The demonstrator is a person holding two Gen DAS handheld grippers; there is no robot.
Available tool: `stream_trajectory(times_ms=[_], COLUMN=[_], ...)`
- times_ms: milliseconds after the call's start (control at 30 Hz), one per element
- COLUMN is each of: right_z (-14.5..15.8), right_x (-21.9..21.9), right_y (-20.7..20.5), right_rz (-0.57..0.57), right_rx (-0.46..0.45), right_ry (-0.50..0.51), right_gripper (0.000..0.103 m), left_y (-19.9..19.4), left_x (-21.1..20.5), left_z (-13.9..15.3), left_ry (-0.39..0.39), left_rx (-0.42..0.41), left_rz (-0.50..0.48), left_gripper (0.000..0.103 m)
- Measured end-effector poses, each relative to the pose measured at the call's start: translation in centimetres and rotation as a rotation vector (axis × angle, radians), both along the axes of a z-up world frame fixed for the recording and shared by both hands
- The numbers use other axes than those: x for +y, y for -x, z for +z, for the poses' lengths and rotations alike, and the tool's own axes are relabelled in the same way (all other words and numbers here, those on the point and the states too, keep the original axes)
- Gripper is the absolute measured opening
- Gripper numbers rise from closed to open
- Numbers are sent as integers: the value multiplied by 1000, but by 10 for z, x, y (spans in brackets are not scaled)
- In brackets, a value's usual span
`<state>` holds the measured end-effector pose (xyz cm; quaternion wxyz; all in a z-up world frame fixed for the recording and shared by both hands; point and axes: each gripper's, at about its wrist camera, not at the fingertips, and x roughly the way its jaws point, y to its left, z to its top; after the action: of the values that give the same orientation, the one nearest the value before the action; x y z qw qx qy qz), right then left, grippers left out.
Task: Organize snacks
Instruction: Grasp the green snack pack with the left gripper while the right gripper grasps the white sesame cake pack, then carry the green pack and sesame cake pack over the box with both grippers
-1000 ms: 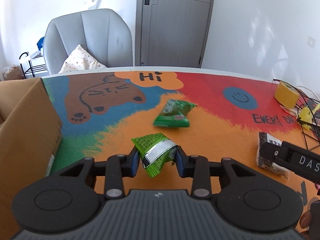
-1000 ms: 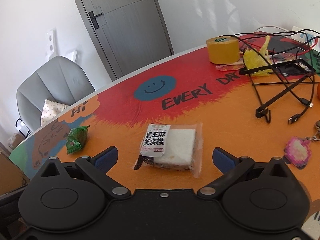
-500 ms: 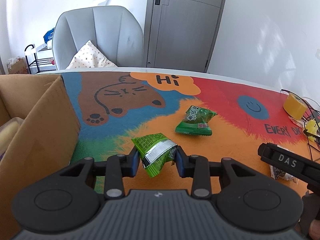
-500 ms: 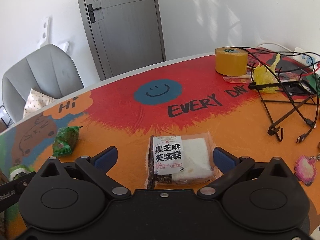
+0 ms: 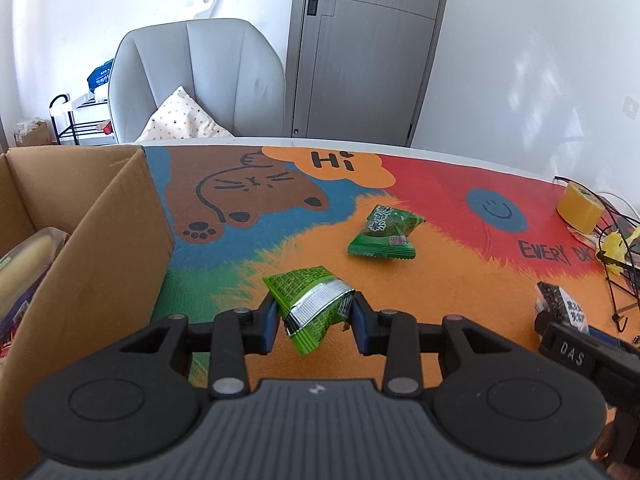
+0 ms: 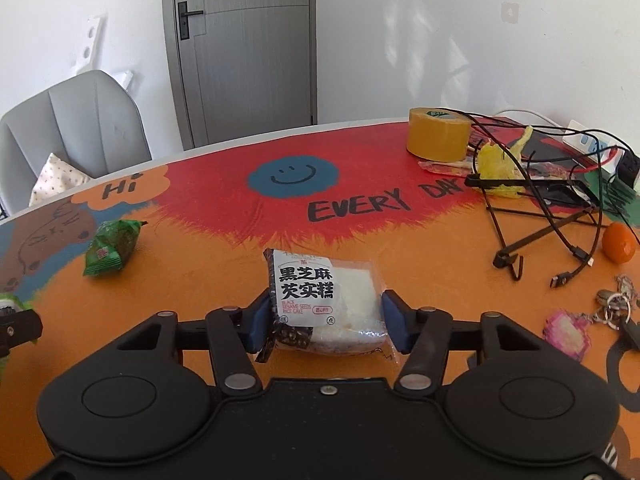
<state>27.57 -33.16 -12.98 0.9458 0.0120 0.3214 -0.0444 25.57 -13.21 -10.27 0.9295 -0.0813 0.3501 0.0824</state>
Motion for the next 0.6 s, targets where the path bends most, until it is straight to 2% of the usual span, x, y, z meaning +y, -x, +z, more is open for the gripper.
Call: stream_trajectory(times_ms=[400,600], right_z=[5,14], right_x=[-17,-18], right_y=[46,60], right_rz=[38,38], right_rx=[-20,-53], right_ry=[-137,-171], right_gripper=[54,54], left_y=[25,39], left_x=[-8,-4], left_z=[8,18], left_ry=[1,7], left_rx=[-31,-63], left_rz=[-16,-18], left_gripper=[36,36])
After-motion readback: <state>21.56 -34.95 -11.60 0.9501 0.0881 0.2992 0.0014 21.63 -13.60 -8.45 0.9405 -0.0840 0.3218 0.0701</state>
